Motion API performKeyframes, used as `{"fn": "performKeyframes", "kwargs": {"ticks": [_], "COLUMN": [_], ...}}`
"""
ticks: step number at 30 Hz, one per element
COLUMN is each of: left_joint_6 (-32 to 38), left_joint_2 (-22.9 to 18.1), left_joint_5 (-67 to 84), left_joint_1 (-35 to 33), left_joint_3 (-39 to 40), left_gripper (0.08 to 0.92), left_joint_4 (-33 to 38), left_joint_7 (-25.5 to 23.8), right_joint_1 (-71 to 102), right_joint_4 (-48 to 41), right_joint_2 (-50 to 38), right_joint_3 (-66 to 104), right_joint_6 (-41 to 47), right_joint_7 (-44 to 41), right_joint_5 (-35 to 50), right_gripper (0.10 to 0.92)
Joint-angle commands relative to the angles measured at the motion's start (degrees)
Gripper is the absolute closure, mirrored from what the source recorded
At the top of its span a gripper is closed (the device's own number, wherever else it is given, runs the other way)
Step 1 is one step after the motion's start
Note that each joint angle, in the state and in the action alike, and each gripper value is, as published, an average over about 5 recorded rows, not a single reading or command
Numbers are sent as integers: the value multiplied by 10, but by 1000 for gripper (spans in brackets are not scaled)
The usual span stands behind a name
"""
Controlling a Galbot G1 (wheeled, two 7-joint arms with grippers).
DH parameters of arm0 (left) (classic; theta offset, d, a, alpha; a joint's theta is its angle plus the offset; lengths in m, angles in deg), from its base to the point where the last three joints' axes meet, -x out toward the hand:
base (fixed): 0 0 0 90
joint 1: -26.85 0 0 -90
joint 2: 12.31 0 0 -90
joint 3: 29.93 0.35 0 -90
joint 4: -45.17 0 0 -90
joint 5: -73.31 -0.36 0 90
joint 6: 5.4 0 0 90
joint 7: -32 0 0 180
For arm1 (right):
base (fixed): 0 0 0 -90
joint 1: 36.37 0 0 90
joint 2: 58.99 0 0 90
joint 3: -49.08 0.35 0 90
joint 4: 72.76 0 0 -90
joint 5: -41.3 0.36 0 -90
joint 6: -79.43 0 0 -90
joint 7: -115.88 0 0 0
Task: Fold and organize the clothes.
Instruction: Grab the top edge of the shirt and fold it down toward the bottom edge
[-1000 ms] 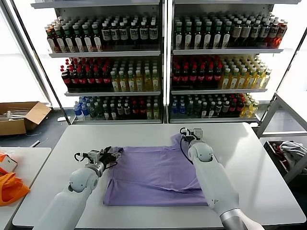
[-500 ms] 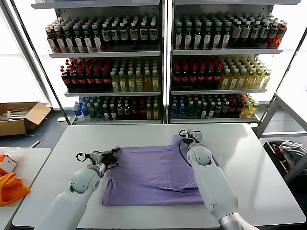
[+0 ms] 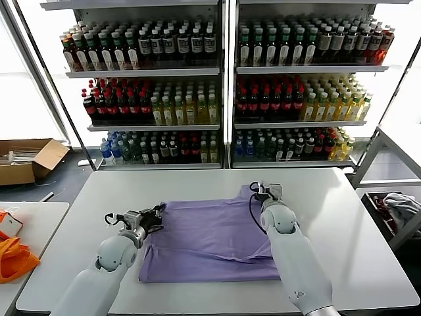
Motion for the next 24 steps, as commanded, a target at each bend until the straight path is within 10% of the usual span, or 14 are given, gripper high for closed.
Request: {"fn": "performKeyframes", "kwargs": {"ticks": [1, 24], "left_joint_6": [46, 51], "left_joint_2": [7, -13], "left_joint_5": [-19, -75], "left_joint_1": [-40, -230], "left_joint_3": [-26, -105], "left_gripper": [916, 916], "left_joint_4": [52, 195], "left_joint_7": [7, -15], "right_joint_1": [28, 237], "right_joint_4": [100, 340], "right_joint_2": [-11, -30], "right_joint_3": [9, 44], "right_joint_6": [-9, 23], "right_joint_7": [2, 51], "right_joint_5": [-3, 0], "right_gripper": [916, 916]}}
